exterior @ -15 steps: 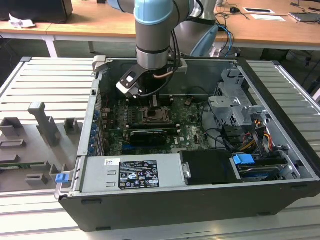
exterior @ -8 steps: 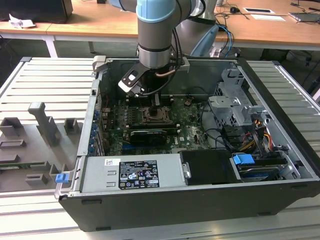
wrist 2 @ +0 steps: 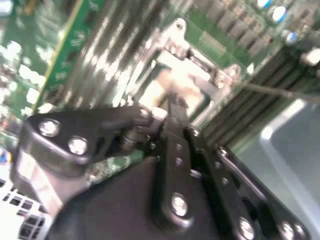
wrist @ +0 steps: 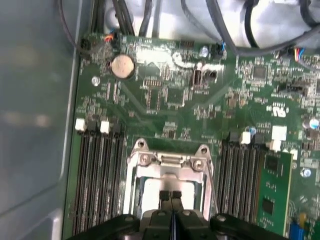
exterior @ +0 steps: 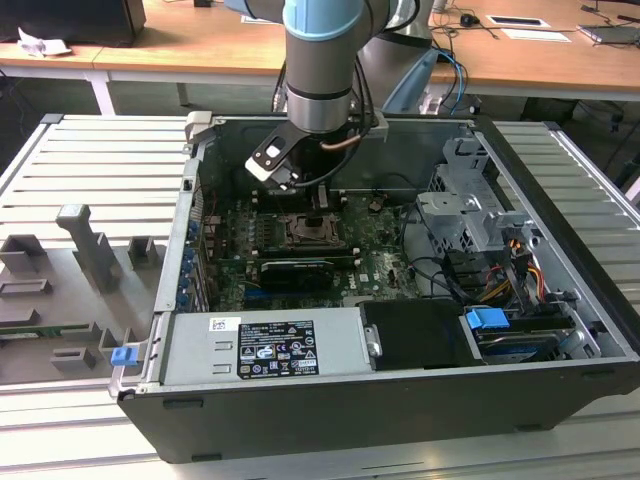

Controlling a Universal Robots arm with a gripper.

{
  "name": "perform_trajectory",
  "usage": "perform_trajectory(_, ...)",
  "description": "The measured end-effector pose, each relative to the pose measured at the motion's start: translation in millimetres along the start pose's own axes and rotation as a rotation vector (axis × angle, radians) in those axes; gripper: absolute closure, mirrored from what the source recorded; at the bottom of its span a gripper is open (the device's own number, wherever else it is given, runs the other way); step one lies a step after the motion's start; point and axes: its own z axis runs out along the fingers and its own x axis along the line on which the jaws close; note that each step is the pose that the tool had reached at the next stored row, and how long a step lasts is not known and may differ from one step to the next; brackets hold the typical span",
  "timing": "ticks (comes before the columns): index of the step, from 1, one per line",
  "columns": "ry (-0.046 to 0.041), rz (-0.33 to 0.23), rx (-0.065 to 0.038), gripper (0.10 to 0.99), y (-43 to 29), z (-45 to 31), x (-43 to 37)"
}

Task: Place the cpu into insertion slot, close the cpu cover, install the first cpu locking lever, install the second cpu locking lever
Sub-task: 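Close the cpu cover, then install the first cpu locking lever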

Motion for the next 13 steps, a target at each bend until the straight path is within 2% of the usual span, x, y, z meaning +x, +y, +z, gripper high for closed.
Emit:
perform_trajectory(5,0.0,0.0,0.0,0.98,4.1,0.1,-0.3)
perform_trajectory(13,0.0003,0.0,0.0,0.98,4.4,-1.4,-0.3)
